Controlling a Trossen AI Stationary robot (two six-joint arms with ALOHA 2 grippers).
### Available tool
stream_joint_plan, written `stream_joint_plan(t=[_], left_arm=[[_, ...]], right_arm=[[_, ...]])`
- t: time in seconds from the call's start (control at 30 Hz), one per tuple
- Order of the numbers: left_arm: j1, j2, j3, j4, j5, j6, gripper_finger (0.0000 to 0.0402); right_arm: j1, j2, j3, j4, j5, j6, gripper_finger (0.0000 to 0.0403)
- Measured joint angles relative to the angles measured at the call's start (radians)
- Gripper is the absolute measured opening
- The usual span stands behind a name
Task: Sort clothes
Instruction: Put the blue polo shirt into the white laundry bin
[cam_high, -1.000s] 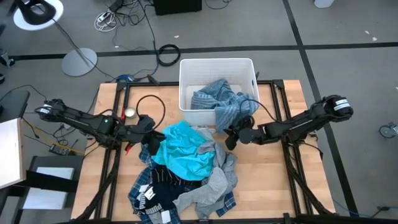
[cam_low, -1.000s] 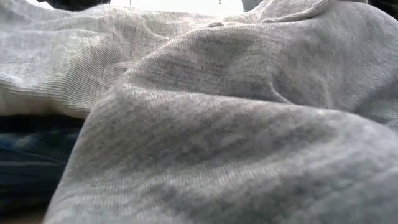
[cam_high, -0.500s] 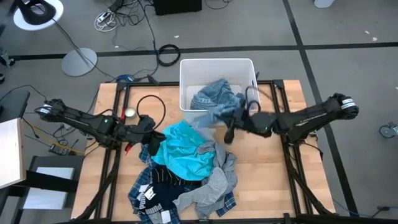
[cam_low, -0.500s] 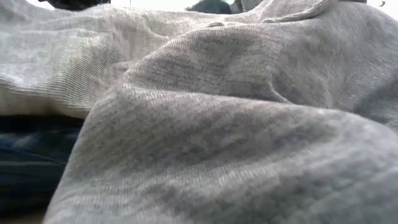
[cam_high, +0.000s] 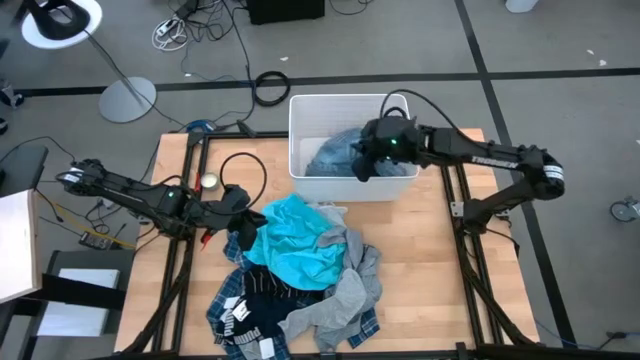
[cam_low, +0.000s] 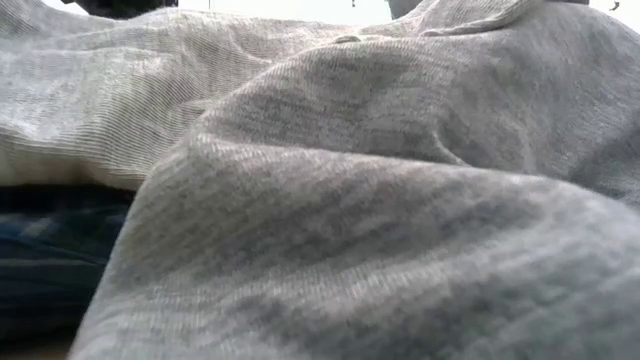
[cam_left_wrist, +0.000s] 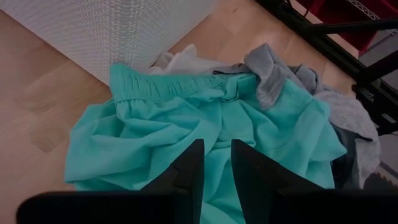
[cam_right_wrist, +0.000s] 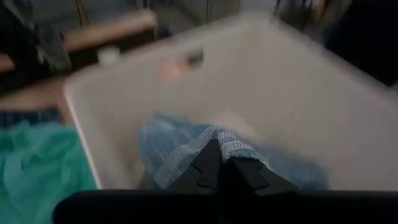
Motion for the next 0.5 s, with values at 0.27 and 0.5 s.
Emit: stream_joint_plan(t=[0.27,0.5], left_arm=[[0.000,0.000,0.000,0.000,0.000,-0.017,0.0084],[0.000,0.000,0.000,0.000,0.000,-0.016,0.0084]], right_arm=[[-0.047,0.007,0.001,-0.059,-0.127,0.044,0.0091],[-0.047,-0.083,0.002,-0.057,-0.132,0.022,0.0175]])
